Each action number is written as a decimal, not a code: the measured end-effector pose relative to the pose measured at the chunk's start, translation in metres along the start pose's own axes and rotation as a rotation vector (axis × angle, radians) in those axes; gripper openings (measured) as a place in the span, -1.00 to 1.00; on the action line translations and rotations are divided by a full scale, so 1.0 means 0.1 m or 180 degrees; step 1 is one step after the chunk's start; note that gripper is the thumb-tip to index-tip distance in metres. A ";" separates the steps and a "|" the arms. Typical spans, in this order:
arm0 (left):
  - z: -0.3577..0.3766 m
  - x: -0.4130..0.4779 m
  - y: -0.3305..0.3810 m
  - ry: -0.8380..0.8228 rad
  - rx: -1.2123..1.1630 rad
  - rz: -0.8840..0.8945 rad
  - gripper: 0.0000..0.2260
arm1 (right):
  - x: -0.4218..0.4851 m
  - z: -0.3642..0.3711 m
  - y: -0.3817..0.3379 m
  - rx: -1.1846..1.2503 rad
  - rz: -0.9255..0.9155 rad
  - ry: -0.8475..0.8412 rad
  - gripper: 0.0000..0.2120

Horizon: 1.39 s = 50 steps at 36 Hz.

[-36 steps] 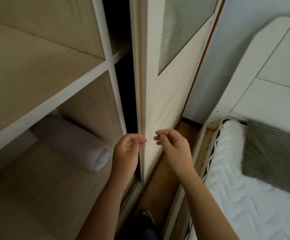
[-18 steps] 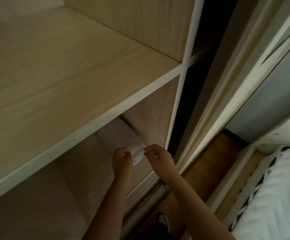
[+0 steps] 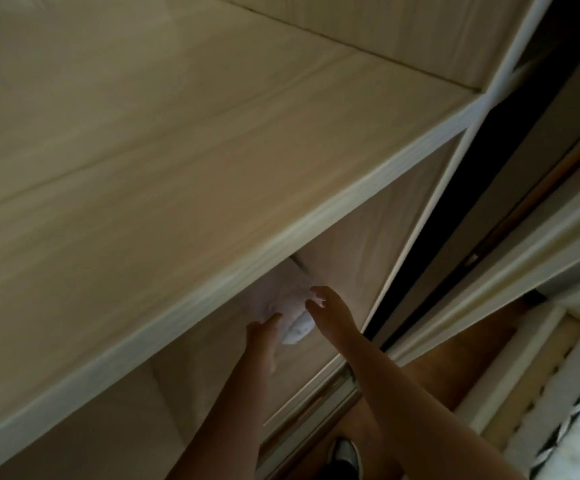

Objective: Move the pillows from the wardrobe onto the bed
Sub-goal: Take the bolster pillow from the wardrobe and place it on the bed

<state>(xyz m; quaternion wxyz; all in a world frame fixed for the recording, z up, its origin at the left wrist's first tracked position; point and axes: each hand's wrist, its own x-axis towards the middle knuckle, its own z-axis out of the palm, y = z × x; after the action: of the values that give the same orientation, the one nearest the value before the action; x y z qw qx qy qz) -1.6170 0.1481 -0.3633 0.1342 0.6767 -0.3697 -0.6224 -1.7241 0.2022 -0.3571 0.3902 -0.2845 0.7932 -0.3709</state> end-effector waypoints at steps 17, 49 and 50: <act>0.07 0.23 -0.18 -0.0728 -0.0349 -0.0470 -0.32 | 0.00 0.15 0.21 -0.0213 0.0161 -0.0410 -0.54; 0.12 0.39 -0.12 -0.0837 -0.0151 -0.0513 -0.21 | 0.28 0.23 0.10 -0.0334 0.0154 -0.0320 -0.67; 0.08 0.38 -0.14 -0.0819 -0.0158 -0.0486 -0.24 | 0.24 0.25 0.09 -0.0350 0.0162 -0.0336 -0.68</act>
<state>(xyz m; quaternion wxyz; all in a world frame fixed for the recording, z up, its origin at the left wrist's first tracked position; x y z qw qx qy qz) -1.6219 0.1349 -0.4023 0.0547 0.6139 -0.3159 -0.7213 -1.7180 0.1804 -0.3851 0.4246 -0.3045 0.7977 -0.3012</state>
